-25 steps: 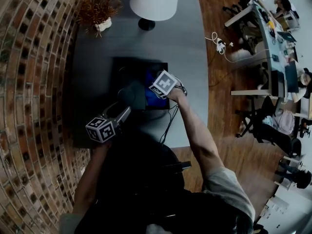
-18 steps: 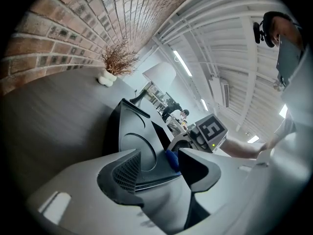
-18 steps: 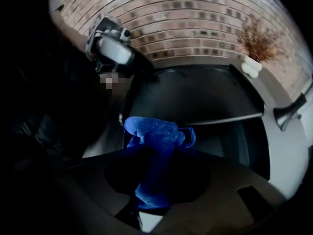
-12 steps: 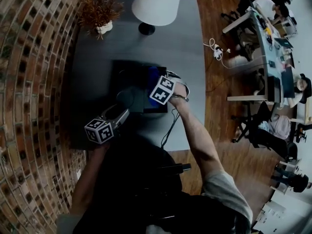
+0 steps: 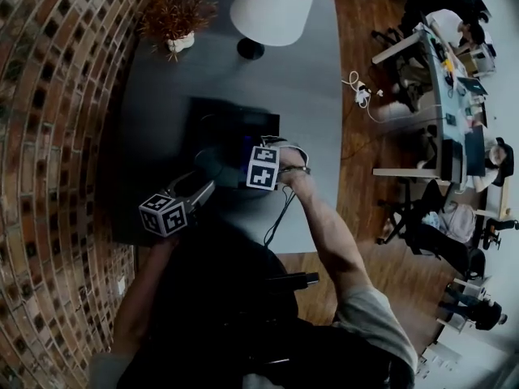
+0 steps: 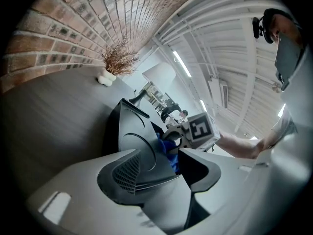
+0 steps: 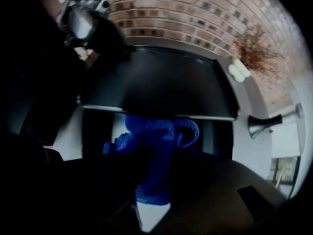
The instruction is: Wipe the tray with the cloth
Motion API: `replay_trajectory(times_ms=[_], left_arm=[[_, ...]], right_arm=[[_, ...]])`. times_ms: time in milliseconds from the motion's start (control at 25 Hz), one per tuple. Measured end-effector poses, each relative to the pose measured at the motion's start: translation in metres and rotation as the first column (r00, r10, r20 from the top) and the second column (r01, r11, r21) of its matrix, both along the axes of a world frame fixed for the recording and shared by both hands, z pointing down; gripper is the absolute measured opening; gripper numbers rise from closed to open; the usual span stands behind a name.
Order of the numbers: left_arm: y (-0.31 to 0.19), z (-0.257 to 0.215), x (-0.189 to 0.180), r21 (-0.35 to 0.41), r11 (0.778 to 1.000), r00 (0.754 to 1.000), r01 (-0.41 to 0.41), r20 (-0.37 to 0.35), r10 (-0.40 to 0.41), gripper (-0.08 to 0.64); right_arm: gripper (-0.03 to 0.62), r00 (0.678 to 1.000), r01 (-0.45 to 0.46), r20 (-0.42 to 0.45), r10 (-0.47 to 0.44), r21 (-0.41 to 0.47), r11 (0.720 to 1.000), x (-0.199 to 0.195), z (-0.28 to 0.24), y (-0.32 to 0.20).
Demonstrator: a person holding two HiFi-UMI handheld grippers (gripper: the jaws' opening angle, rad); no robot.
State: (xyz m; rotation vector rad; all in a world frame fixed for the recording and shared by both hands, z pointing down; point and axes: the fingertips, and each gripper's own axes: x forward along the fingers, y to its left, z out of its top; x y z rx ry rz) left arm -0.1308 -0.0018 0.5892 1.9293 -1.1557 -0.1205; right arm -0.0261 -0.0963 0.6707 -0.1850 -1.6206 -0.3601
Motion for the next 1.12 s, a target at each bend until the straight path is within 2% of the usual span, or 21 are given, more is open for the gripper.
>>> replay_trajectory(times_ms=[80,120,200,240,280,360,400,520,560,600,760,960,1040,1120], left_arm=[[0.000,-0.001,0.001,0.004,1.000,1.000,0.002,-0.004,-0.002,0.225],[0.000,-0.001,0.001,0.006,1.000,1.000,0.004,-0.005,-0.004,0.227],[-0.001,-0.002,0.001,0.010,1.000,1.000,0.007,-0.007,-0.007,0.227],[-0.001,-0.003,0.000,0.011,1.000,1.000,0.009,-0.010,-0.009,0.225],[-0.001,-0.003,0.000,0.012,1.000,1.000,0.011,-0.013,-0.010,0.225],[-0.001,-0.002,0.000,0.012,1.000,1.000,0.012,-0.018,-0.011,0.226],[0.000,-0.002,0.001,0.011,1.000,1.000,0.012,-0.019,-0.012,0.225],[0.000,-0.002,0.003,0.010,1.000,1.000,0.005,-0.026,-0.004,0.225],[-0.001,-0.002,0.004,0.011,1.000,1.000,-0.003,-0.027,0.003,0.225],[-0.001,-0.002,0.005,0.013,1.000,1.000,-0.011,-0.026,0.011,0.225],[0.001,-0.002,0.007,0.008,1.000,0.999,-0.024,-0.036,0.024,0.225],[0.000,-0.002,0.008,0.012,1.000,0.999,-0.028,-0.035,0.028,0.225],[0.001,-0.001,0.009,0.009,0.999,0.999,-0.035,-0.036,0.035,0.225],[0.002,-0.002,0.009,0.005,0.999,0.998,-0.040,-0.041,0.041,0.225]], right_arm=[[0.135,0.991,0.111,-0.063,-0.115,-0.064,0.992,0.013,0.000,0.034],[0.135,0.987,0.134,-0.077,-0.140,-0.080,0.988,0.016,-0.001,0.041],[0.135,0.994,0.081,-0.072,-0.083,-0.031,0.996,0.015,-0.006,0.023],[0.136,0.998,0.018,-0.056,-0.015,0.043,0.999,0.012,-0.011,-0.002],[0.135,0.998,-0.047,-0.035,0.052,0.140,0.989,0.010,-0.018,-0.032],[0.136,0.993,-0.106,-0.006,0.115,0.326,0.939,0.004,-0.031,-0.084],[0.136,0.995,-0.083,-0.019,0.099,0.394,0.915,0.001,-0.034,-0.100],[0.137,0.985,0.105,-0.171,-0.015,0.527,0.844,-0.005,-0.026,-0.118],[0.137,0.974,0.159,-0.221,-0.041,0.550,0.820,-0.005,-0.023,-0.119],[0.137,0.966,0.191,-0.252,-0.055,0.556,0.809,-0.005,-0.021,-0.118],[0.137,0.965,0.183,-0.256,-0.057,0.500,0.846,0.002,-0.012,-0.104],[0.135,0.957,0.174,-0.287,-0.038,0.466,0.868,0.000,0.005,-0.112],[0.135,0.942,0.183,-0.334,-0.041,0.406,0.895,0.004,0.006,-0.103],[0.136,0.925,0.183,-0.375,-0.060,0.302,0.936,0.013,0.005,-0.080]])
